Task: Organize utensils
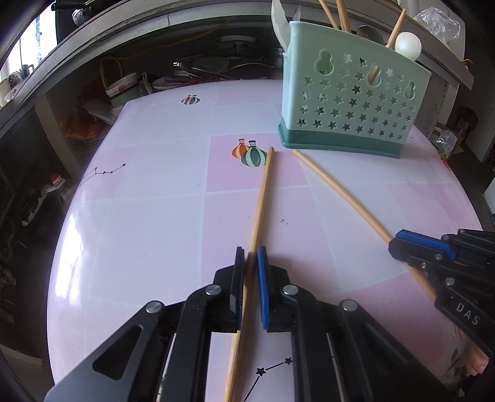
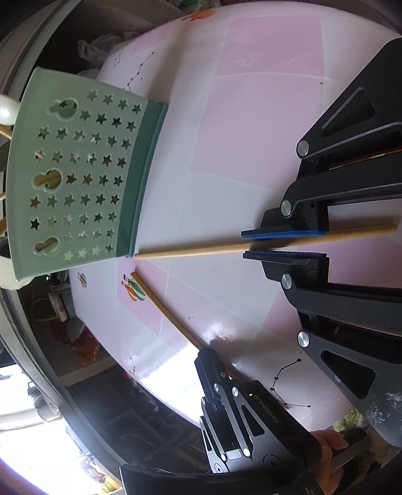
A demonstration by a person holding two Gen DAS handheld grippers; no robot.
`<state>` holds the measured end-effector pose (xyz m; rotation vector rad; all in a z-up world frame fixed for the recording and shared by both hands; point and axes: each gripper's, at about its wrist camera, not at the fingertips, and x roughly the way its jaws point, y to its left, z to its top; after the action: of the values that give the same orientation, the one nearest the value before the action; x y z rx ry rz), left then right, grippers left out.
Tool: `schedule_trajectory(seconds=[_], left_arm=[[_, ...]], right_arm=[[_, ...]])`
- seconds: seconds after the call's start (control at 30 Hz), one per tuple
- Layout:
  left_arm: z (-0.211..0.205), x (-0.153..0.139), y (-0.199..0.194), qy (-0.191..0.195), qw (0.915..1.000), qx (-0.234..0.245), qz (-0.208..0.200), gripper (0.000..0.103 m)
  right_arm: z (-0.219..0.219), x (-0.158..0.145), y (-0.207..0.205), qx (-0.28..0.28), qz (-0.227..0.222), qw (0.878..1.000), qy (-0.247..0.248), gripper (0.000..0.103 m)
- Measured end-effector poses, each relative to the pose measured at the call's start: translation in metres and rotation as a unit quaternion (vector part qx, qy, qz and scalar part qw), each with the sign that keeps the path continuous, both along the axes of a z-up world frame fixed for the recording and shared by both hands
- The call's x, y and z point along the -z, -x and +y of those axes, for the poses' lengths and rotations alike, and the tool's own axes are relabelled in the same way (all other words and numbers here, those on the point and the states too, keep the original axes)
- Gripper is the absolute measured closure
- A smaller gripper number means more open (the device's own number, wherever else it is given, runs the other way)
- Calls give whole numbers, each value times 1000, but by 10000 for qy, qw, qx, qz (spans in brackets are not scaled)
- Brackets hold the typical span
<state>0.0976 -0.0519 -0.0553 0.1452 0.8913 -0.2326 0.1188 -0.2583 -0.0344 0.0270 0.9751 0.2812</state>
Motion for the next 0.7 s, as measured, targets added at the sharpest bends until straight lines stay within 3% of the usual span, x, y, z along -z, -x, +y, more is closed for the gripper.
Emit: schedule_trajectory(seconds=[0.43, 0.7], left_arm=[[0, 0, 1, -5, 10000, -6, -5, 95], [0, 0, 0, -2, 10000, -10, -5, 95]], right_arm=[[-31, 0, 15, 594, 248, 9979, -117, 98], [-31, 1, 13, 660, 272, 9974, -125, 97]])
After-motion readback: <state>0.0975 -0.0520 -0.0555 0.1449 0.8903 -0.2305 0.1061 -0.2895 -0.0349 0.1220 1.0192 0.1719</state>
